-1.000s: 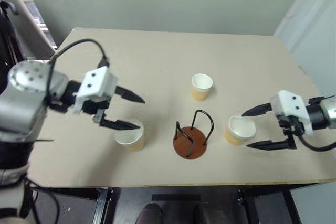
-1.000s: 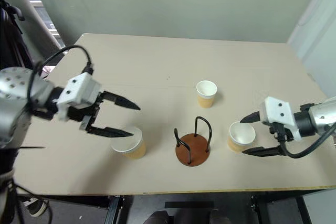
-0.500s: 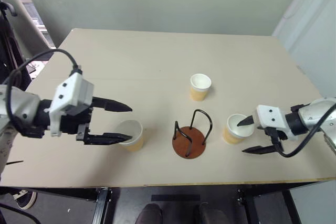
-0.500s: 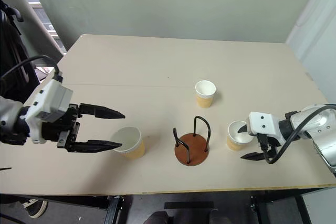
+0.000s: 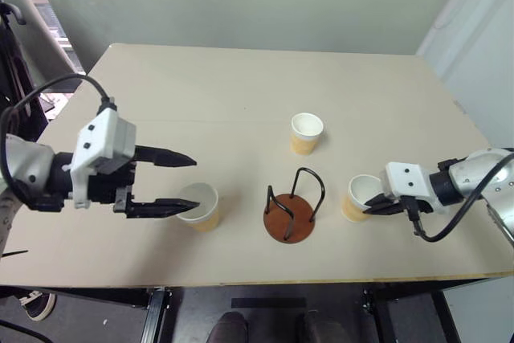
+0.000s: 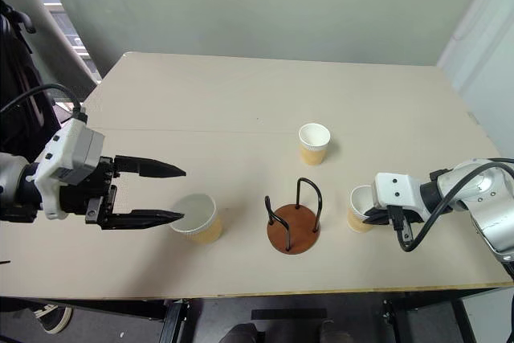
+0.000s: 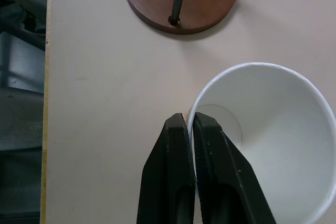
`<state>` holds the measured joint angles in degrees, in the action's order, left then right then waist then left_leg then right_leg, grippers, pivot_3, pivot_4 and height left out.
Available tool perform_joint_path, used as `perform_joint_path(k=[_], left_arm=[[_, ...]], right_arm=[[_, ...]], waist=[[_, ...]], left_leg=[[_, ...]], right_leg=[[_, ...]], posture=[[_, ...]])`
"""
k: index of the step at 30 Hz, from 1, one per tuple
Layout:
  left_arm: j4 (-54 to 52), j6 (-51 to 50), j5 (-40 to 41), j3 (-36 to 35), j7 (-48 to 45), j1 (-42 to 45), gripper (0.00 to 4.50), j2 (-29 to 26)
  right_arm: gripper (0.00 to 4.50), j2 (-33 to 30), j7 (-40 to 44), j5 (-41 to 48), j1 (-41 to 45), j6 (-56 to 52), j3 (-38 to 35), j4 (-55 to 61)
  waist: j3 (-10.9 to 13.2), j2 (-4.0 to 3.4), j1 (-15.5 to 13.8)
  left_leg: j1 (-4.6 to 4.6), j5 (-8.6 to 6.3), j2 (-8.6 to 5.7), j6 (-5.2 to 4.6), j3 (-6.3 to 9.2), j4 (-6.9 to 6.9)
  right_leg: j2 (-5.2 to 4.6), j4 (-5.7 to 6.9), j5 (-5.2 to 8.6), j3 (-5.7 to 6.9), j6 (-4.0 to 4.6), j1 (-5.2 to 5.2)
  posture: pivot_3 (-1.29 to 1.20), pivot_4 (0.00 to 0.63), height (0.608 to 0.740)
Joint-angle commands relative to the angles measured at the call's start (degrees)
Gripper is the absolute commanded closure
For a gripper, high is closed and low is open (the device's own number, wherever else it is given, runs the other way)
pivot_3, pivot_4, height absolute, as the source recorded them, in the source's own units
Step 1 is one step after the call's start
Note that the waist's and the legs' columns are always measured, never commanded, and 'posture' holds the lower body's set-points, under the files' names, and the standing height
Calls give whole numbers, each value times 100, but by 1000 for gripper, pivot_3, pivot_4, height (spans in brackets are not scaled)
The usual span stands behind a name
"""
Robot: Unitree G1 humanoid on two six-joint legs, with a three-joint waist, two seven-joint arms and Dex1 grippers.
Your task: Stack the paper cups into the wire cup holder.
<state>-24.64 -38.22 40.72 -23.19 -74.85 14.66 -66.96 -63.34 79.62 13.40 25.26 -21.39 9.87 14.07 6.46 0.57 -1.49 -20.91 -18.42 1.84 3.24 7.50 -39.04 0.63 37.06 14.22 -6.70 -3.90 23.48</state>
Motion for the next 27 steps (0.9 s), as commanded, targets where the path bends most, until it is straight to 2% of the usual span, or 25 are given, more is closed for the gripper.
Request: perform_joint_path(k=[1,6,8,11,14,18,27], left_arm=[[55,153,-50,-147,4,55,831,-143],[169,243,-87,-164,-8,10,831,-208],[179,267,-93,-111,24,7,831,-191],[187,290,-98,-49,64,15,831,-173],[193,301,-118,-1,89,25,831,-159],[134,281,-125,41,156,16,831,-146],[-94,134,-32,-239,275,-275,831,-170]], right_arm=[[4466,-104,367,625,416,-100,-564,126],[4466,-19,756,1620,1714,-427,-1076,-71],[4466,122,825,1802,2260,-472,-1041,-92],[4466,355,917,1918,2615,-475,-835,71],[4466,711,948,1928,2748,-538,-462,355],[4466,994,970,1430,2700,-249,67,348],[4466,1190,1117,1240,2680,-59,297,310]], waist=[[0,0,7],[1,-3,29],[1,-3,41],[-3,5,46],[-1,2,53],[-1,1,54],[-1,2,55]], left_leg=[[0,0,0,0,-1,1],[-4,2,-7,3,-6,9],[-3,2,-7,5,-5,11],[-2,2,-4,7,2,18],[-2,1,-4,12,6,21],[-3,2,-2,14,7,24],[-6,1,0,14,7,24]], right_leg=[[1,0,0,0,1,1],[6,2,5,-3,8,11],[11,3,9,-2,17,16],[17,3,16,7,28,16],[16,3,18,11,32,17],[15,3,18,11,32,18],[11,1,18,11,32,18]], posture=[[0,150,740],[0,150,740],[0,150,740],[0,150,740],[0,150,740],[0,150,740],[0,150,740]])
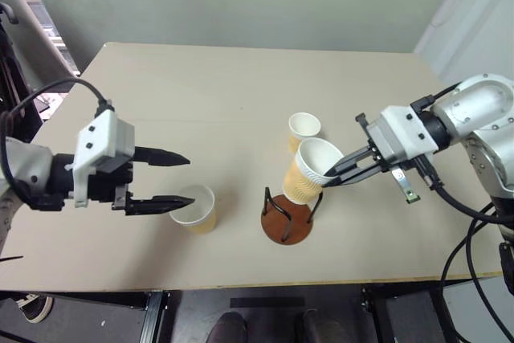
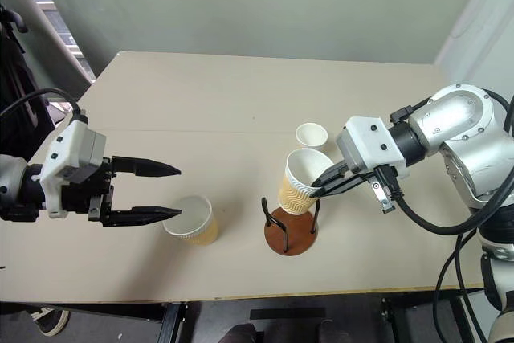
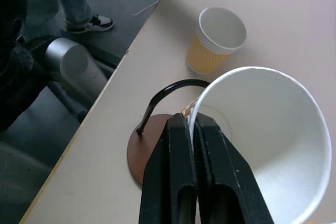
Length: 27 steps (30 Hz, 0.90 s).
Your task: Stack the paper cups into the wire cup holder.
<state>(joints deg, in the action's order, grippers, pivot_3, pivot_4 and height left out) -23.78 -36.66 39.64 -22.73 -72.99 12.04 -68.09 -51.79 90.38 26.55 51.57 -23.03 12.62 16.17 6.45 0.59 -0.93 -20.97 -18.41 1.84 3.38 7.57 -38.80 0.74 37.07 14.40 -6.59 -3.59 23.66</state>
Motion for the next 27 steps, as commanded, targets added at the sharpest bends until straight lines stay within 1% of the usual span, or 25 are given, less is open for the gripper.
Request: perform_joint_path(k=[1,5,8,10,14,16,17,18,21,23,25,27], left_arm=[[-194,-29,83,-289,103,-16,831,-56],[-214,-26,74,-292,161,-28,831,-64],[-223,-18,83,-292,172,-34,831,-69],[-227,-10,85,-283,181,-34,831,-72],[-218,8,91,-258,205,-21,831,-87],[-202,19,84,-235,213,-1,831,-94],[-194,25,79,-227,215,6,831,-96],[-180,32,73,-208,220,23,831,-98],[-169,43,65,-159,245,51,831,-91],[-197,33,68,-133,274,53,831,-71],[-226,11,84,-128,295,53,831,-64],[-295,-83,142,-239,296,-60,831,-64]], right_arm=[[4466,56,41,-104,44,127,38,98],[4466,108,18,-249,54,133,131,86],[3867,104,1,-418,52,188,199,26],[3259,112,-13,-462,55,181,188,9],[1783,112,-12,-509,82,188,126,-90],[1032,147,-69,-588,200,249,67,-343],[681,266,-238,-773,392,389,57,-784],[366,464,-578,-1118,664,636,104,-1445],[366,918,-1192,-1906,1230,1301,307,-3002],[366,1182,-1406,-2415,1496,1927,547,-4044],[366,1359,-1414,-2660,1654,2354,648,-4677],[366,1531,-1168,-2710,1725,2568,718,-5032]], waist=[[0,0,0],[0,0,2],[0,0,1],[0,0,1],[0,0,1],[0,0,1],[0,0,2],[0,0,4],[0,0,35],[-1,1,39],[0,1,38],[2,-3,25]], left_leg=[[1,0,0,0,0,0],[2,0,0,0,0,0],[2,0,0,1,1,0],[1,0,1,1,1,-1],[1,0,1,1,1,-1],[2,0,1,1,1,-1],[2,0,1,1,1,-1],[2,0,2,1,1,-1],[6,1,14,2,1,-3],[7,1,17,2,5,-3],[4,1,19,2,8,5],[-1,1,18,4,8,11]], right_leg=[[0,1,0,0,0,0],[0,2,0,0,0,0],[-1,2,0,0,0,0],[-1,2,0,0,0,0],[-1,3,0,0,1,0],[-1,3,0,0,1,0],[-1,3,-1,-1,1,0],[-2,4,-1,-1,1,0],[-9,21,-7,-6,8,15],[-9,32,-7,-2,10,19],[-8,35,-6,2,13,27],[-8,41,-3,3,20,32]], posture=[[0,150,740],[0,150,740],[0,150,740],[0,150,740],[0,150,740],[0,150,740],[0,150,740],[0,150,740],[0,150,740],[0,150,740],[0,150,740],[0,150,740]])
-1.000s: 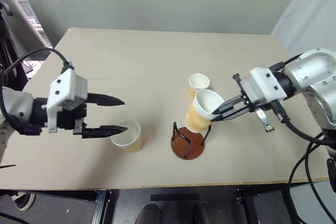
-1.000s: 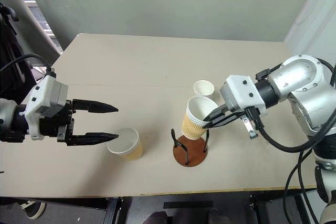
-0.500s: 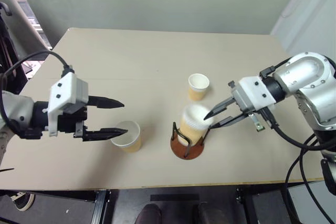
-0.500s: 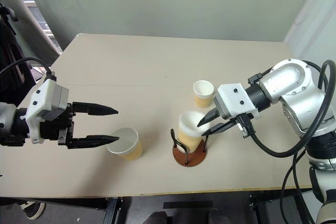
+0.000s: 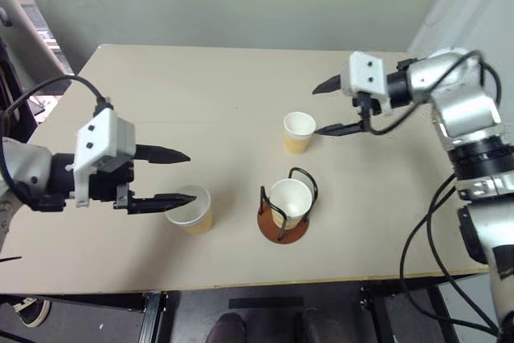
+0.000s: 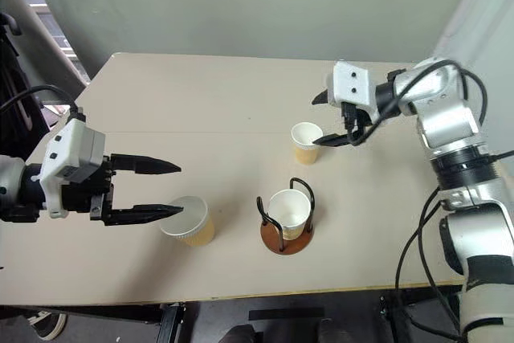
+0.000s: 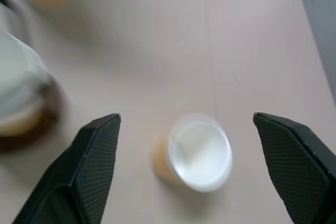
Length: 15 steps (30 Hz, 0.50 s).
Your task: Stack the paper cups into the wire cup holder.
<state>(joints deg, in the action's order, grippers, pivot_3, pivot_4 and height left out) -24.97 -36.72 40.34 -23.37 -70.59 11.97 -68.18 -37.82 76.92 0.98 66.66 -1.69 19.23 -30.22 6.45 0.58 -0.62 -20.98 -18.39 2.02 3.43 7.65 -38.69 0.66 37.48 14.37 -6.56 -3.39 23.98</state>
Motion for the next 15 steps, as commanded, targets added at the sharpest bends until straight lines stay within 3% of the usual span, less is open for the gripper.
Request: perform_joint_path(k=[1,15], left_arm=[[-204,-115,90,-233,54,-114,831,-57],[-456,-362,296,-926,127,-613,831,8]], right_arm=[[366,202,266,-177,239,527,78,-518],[366,915,-353,-1251,545,1791,283,-2255]], waist=[[2,-3,-8],[2,-3,-39]], left_leg=[[-6,1,-1,2,0,4],[-7,10,6,26,-2,44]], right_leg=[[0,13,0,0,0,5],[-1,2,0,4,5,7]], posture=[[0,150,740],[0,150,740]])
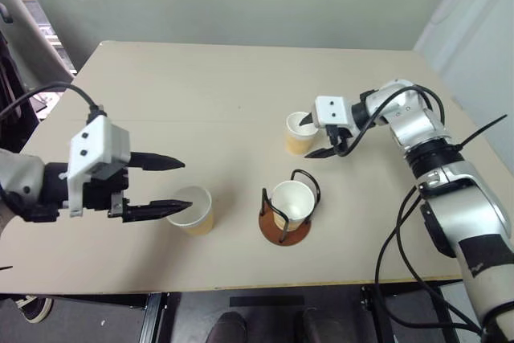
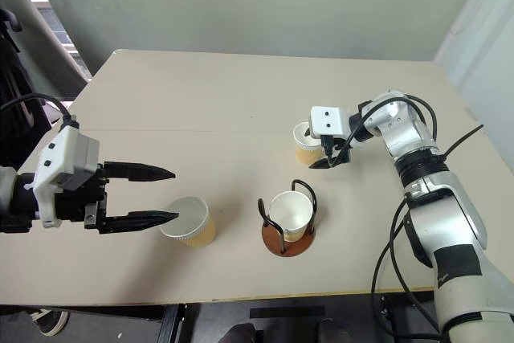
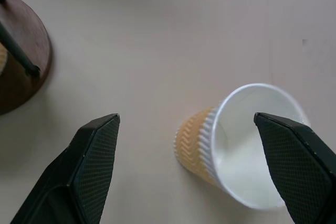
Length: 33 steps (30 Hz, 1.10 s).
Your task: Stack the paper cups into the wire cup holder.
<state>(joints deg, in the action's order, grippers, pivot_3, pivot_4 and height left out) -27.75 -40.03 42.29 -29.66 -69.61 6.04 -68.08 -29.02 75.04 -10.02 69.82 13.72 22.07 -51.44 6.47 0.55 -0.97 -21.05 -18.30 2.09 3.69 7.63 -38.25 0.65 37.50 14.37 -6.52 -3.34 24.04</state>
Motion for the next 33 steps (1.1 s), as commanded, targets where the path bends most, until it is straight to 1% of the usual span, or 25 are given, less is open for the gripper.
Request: perform_joint_path(k=[1,4,9,13,14,18,21,23,28,30,33], left_arm=[[-191,-44,122,-328,40,-40,831,3],[-220,-68,159,-404,83,-81,831,14],[-232,-82,188,-460,218,-69,831,40],[-210,-80,205,-403,249,-16,831,8],[-198,-71,206,-374,258,3,831,-2],[-160,-43,207,-280,274,74,831,-31],[-92,-18,191,-227,232,146,831,-67],[-55,-4,176,-212,202,164,831,-81],[0,34,152,-78,176,235,831,-79],[24,59,135,-7,178,267,831,-65],[57,102,129,136,183,354,831,-52]], right_arm=[[366,75,-146,-147,233,274,-28,-199],[924,162,-150,-177,240,343,-74,-333],[2777,259,-303,-287,275,465,-79,-507],[4278,255,-136,-222,280,455,-131,-484],[4454,239,-90,-205,272,444,-141,-452],[4454,97,322,3,202,303,-257,-141],[4454,-270,1332,674,44,-253,-522,821],[4454,-649,1684,1345,-33,-875,-589,1682],[4454,-1858,1746,3565,-210,-2616,-417,3954],[4454,-2069,1746,4088,-302,-3021,-444,4552],[4454,-2137,1746,4360,-500,-3351,-417,5203]], waist=[[0,0,-5],[0,0,-6],[0,0,-9],[0,0,-9],[0,0,-9],[0,0,-12],[0,-1,-41],[1,-1,-64],[2,-3,-73],[1,-1,-48],[1,2,20]], left_leg=[[0,0,0,0,0,0],[1,0,0,1,-2,0],[1,0,0,2,-2,0],[1,0,1,3,-2,0],[2,0,1,4,-2,0],[1,0,0,4,-2,0],[-1,0,-2,6,-2,1],[-3,1,-7,7,-7,1],[-4,9,-21,22,-22,9],[6,10,-19,31,-26,10],[21,16,-11,44,-23,8]], right_leg=[[0,0,0,0,0,0],[0,1,0,0,1,0],[0,1,0,1,2,0],[0,1,0,1,3,0],[0,1,0,1,3,0],[0,0,0,1,4,-1],[0,-2,1,2,6,-1],[1,-7,2,3,8,-3],[11,-36,4,-1,11,-16],[21,-45,9,-4,21,-26],[30,-38,19,-11,38,-30]], posture=[[0,150,740],[0,150,740],[0,150,740],[0,150,740],[0,150,740],[0,150,740],[0,150,740],[0,150,740],[0,150,740],[0,150,740],[0,150,740]])
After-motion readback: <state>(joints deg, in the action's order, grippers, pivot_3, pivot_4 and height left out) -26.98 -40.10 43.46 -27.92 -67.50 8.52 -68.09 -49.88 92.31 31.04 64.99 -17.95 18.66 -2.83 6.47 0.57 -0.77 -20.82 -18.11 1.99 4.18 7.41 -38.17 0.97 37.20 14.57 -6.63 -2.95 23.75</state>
